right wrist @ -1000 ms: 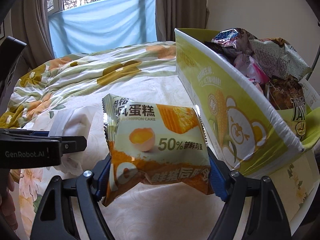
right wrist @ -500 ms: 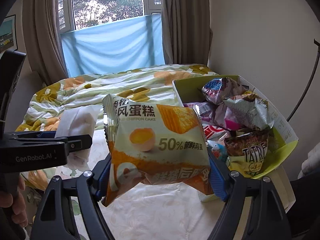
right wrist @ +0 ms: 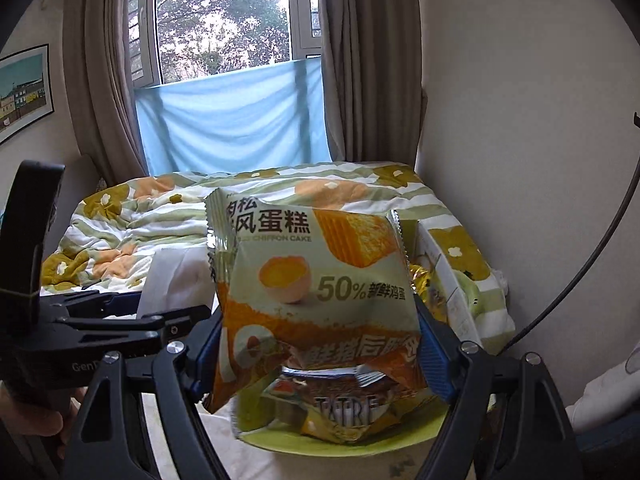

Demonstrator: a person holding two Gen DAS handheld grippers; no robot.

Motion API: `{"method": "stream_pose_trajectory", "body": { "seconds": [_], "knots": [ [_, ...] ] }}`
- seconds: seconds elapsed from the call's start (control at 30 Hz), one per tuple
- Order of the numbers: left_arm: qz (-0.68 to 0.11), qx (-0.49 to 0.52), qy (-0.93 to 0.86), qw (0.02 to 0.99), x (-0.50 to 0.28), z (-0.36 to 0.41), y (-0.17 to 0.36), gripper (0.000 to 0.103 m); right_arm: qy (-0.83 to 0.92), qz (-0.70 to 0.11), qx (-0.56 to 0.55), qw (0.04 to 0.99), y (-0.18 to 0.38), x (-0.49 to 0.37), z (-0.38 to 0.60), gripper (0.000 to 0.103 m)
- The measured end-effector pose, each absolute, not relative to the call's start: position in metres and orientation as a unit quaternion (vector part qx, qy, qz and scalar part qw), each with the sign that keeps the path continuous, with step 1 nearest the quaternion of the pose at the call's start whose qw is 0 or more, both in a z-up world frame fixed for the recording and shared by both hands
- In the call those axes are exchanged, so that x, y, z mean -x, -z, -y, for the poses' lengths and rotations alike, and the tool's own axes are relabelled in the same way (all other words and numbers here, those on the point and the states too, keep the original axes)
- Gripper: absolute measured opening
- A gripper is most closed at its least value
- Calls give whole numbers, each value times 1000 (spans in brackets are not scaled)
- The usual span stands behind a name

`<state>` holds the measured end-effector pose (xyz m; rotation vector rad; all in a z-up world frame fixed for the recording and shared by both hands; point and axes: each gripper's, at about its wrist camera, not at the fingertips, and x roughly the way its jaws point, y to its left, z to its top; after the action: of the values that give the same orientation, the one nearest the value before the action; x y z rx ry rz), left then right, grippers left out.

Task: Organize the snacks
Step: 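Lower the white packet into the box with the left tool while the right tool places the cake bag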

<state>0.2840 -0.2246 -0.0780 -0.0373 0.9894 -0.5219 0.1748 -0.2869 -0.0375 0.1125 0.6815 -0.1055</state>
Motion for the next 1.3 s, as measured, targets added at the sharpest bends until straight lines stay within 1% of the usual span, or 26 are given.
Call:
{"method": "stream_pose_trajectory", "body": {
  "seconds": [0.2, 0.23, 0.27, 0.33, 0.37, 0.6, 0.8, 0.97, 1.13, 1.3],
  "knots": [
    [-504, 32, 228, 832, -276, 275, 110, 63, 25, -345, -42, 937, 42, -183, 331, 77],
    [-507, 31, 222, 833, -273, 280, 113, 66, 20, -347, -39, 937, 43, -184, 335, 77],
    [-511, 24, 215, 832, -270, 284, 116, 70, 14, -350, -36, 936, 45, -185, 338, 77],
    [-513, 3, 193, 836, -265, 286, 118, 101, 3, -356, -36, 934, 48, -186, 345, 77],
    [-508, -2, 184, 842, -263, 281, 117, 103, -3, -358, -39, 933, 49, -186, 349, 77],
    [-510, 33, 153, 846, -262, 232, 117, 103, -40, -364, -50, 929, 53, -199, 355, 77],
    [-512, 60, 120, 849, -256, 205, 115, 103, -102, -374, -41, 921, 48, -207, 334, 77],
    [-516, 64, 83, 850, -240, 189, 114, 103, -141, -387, -35, 910, 58, -213, 313, 79],
    [-527, 72, 51, 846, -224, 173, 123, 103, -144, -423, -47, 894, 89, -226, 302, 92],
    [-530, 79, 39, 843, -207, 160, 129, 103, -146, -422, -41, 894, 101, -219, 296, 94]
  ]
}}
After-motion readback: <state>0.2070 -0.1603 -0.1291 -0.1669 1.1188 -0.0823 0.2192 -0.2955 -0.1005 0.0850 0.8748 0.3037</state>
